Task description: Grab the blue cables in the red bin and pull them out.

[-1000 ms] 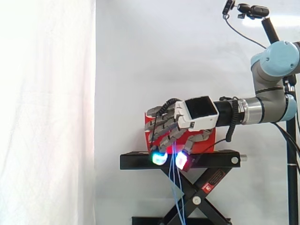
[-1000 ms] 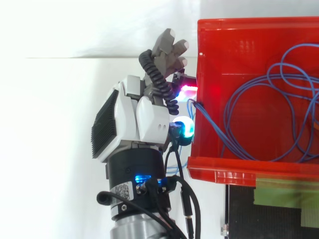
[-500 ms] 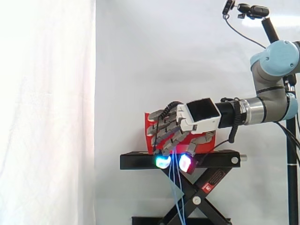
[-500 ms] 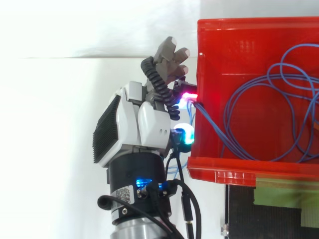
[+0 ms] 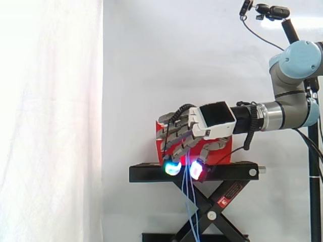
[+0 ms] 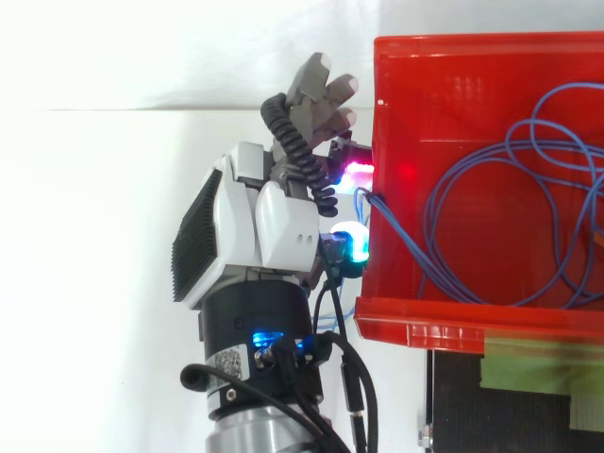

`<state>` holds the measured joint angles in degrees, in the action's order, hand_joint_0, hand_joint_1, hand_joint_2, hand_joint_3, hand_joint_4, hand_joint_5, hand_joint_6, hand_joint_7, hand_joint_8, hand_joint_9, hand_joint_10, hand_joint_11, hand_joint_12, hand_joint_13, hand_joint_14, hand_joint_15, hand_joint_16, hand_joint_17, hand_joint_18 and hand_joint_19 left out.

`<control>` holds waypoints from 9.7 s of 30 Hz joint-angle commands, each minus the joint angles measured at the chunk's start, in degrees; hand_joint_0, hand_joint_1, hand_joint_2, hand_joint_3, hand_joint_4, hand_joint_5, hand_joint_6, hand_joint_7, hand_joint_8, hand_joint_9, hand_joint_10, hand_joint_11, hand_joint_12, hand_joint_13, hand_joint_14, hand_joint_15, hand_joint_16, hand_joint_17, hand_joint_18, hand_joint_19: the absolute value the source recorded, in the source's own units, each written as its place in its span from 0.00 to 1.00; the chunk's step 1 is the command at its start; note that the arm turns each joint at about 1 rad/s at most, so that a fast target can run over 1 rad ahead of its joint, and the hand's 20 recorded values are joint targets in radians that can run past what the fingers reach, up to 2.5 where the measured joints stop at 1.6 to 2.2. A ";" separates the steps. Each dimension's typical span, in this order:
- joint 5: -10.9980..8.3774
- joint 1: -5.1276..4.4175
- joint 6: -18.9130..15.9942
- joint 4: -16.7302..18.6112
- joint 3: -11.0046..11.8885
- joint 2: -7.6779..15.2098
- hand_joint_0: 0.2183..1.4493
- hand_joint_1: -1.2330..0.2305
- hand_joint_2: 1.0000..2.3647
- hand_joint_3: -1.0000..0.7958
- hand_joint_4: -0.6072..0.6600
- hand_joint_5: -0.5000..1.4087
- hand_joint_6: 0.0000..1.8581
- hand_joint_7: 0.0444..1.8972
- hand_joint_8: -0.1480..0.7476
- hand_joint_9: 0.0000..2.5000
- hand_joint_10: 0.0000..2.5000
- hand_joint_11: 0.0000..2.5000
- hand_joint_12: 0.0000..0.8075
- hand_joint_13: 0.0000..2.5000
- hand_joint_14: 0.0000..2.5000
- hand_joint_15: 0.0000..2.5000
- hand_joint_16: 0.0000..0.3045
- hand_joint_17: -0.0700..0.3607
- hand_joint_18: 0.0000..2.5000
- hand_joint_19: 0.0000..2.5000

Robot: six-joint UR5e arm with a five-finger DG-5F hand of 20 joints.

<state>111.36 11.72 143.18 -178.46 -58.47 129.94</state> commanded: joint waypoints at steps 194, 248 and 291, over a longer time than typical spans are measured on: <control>0.00 -2.32 -7.79 -3.91 -2.35 -3.56 0.57 0.34 0.00 0.00 0.55 0.74 0.46 0.36 0.42 0.35 0.01 0.17 0.37 0.25 0.00 0.10 0.13 0.36 0.19 0.10; -2.64 -9.79 -89.00 -30.54 -2.35 -11.29 0.57 0.33 0.00 0.00 0.54 0.75 0.42 0.37 0.43 0.36 0.01 0.18 0.37 0.27 0.00 0.11 0.13 0.36 0.19 0.11; -19.60 -13.22 -104.99 -14.72 -2.35 -11.29 0.54 0.31 0.00 0.00 0.50 0.68 0.47 0.32 0.43 0.36 0.01 0.19 0.37 0.28 0.00 0.12 0.13 0.37 0.20 0.12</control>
<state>91.14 -1.45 35.58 -194.05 -60.82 118.65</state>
